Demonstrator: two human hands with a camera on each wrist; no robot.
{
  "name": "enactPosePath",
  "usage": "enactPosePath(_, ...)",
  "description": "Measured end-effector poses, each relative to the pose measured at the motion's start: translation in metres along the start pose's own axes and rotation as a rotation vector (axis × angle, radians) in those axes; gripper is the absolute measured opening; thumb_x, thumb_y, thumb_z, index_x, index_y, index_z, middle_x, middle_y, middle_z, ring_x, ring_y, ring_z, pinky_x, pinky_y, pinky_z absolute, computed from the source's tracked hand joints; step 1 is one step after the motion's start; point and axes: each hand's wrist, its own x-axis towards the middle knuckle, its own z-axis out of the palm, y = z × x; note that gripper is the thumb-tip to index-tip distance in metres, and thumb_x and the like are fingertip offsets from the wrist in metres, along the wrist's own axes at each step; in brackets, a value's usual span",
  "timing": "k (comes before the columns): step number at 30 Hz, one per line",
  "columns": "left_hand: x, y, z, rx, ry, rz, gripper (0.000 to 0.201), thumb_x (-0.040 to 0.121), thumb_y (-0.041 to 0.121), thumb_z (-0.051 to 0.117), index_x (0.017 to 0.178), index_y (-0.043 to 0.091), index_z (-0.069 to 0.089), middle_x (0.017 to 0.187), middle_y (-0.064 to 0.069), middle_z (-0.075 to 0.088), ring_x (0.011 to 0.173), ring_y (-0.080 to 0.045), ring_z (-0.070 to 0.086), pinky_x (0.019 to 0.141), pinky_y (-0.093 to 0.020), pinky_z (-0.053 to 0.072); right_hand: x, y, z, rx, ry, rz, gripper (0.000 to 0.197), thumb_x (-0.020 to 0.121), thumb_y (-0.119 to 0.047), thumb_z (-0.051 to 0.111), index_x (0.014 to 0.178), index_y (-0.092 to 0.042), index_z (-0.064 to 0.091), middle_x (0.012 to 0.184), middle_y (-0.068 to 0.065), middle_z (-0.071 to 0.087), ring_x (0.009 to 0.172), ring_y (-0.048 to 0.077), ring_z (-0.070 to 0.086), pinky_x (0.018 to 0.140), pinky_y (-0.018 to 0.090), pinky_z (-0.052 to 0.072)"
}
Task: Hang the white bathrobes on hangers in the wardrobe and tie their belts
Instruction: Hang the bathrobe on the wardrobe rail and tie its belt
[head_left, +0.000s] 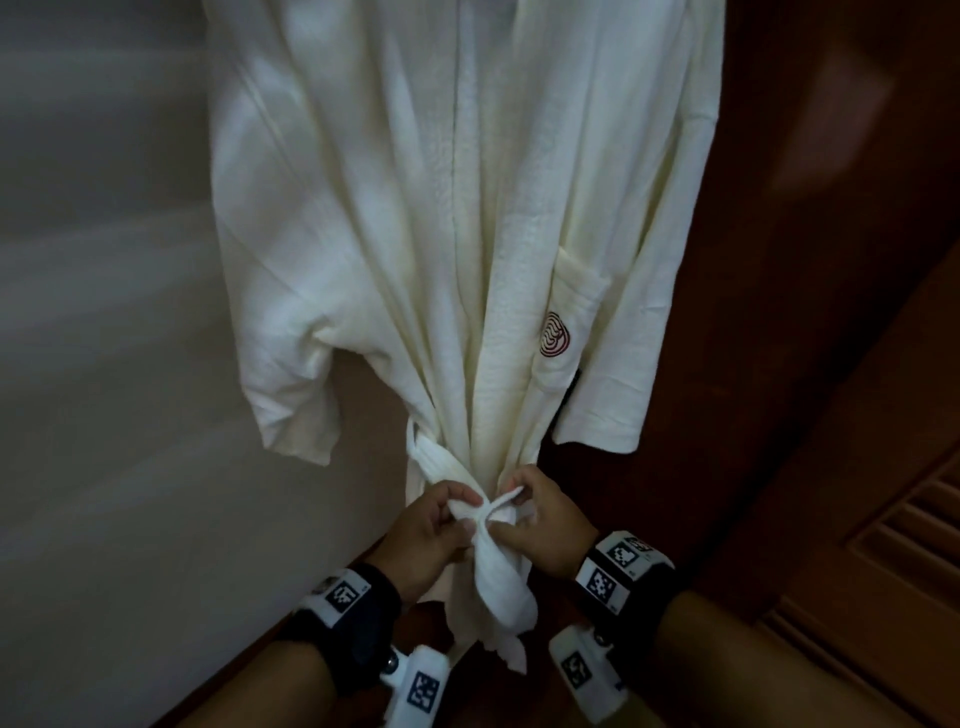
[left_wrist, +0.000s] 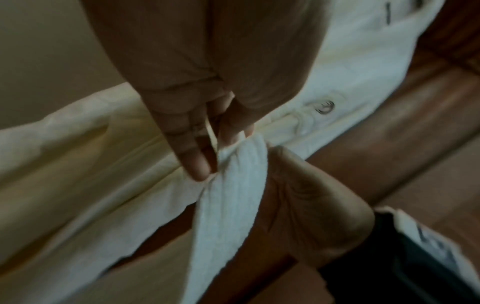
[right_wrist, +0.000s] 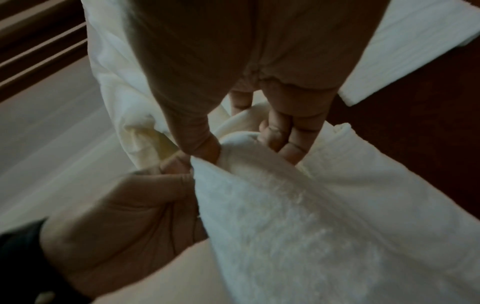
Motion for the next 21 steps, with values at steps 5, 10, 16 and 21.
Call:
enactPosePath(5, 0.008, 0.013, -0.004, 0.939, -0.067, 0.134, 0.051, 0.092, 0.037, 0.049, 0.142, 0.042, 0.037, 0.128, -0.003, 0.061, 0.103, -0.013, 0.061, 0.088, -0.028, 0.050, -0.001, -0.001, 0.001, -0.132, -0.003, -0.047, 0.036, 0.062, -0.035, 0.072, 0.094, -0.019, 0.068, 0.087, -0.010, 0.051, 0.079, 0.000, 0.053, 0.071, 0.007, 0.038)
enactPosePath(10, 0.010, 0.051, 0.007, 1.763, 0.081, 0.348, 0.030, 0.079, 0.031, 0.067, 0.109, 0.028, 0.062, 0.098, -0.001, 0.068, 0.086, -0.024, 0.066, 0.071, -0.037, 0.055, -0.001, -0.005, -0.008, -0.199, -0.060, -0.095, 0.024, 0.064, -0.023, 0.077, 0.085, -0.016, 0.068, 0.088, 0.003, 0.055, 0.078, 0.016, 0.058, 0.071, 0.027, 0.048)
enactPosePath(16, 0.030, 0.076, -0.002, 1.812, -0.366, 0.308, 0.053, 0.074, 0.055, 0.053, 0.122, 0.034, 0.058, 0.136, 0.002, 0.041, 0.125, -0.023, 0.036, 0.106, -0.041, 0.028, 0.000, -0.006, -0.017, -0.181, -0.033, -0.272, 0.020, 0.059, -0.024, 0.069, 0.076, -0.014, 0.069, 0.075, -0.015, 0.045, 0.069, -0.004, 0.053, 0.061, 0.008, 0.038)
enactPosePath(21, 0.047, 0.085, -0.012, 1.515, -0.377, 0.202, 0.022, 0.098, 0.033, 0.048, 0.106, 0.018, 0.061, 0.105, -0.001, 0.066, 0.100, -0.020, 0.060, 0.084, -0.030, 0.044, 0.003, 0.006, -0.029, -0.168, -0.019, -0.313, 0.019, 0.068, -0.040, 0.076, 0.072, -0.024, 0.067, 0.076, -0.009, 0.048, 0.065, 0.005, 0.053, 0.060, 0.012, 0.039)
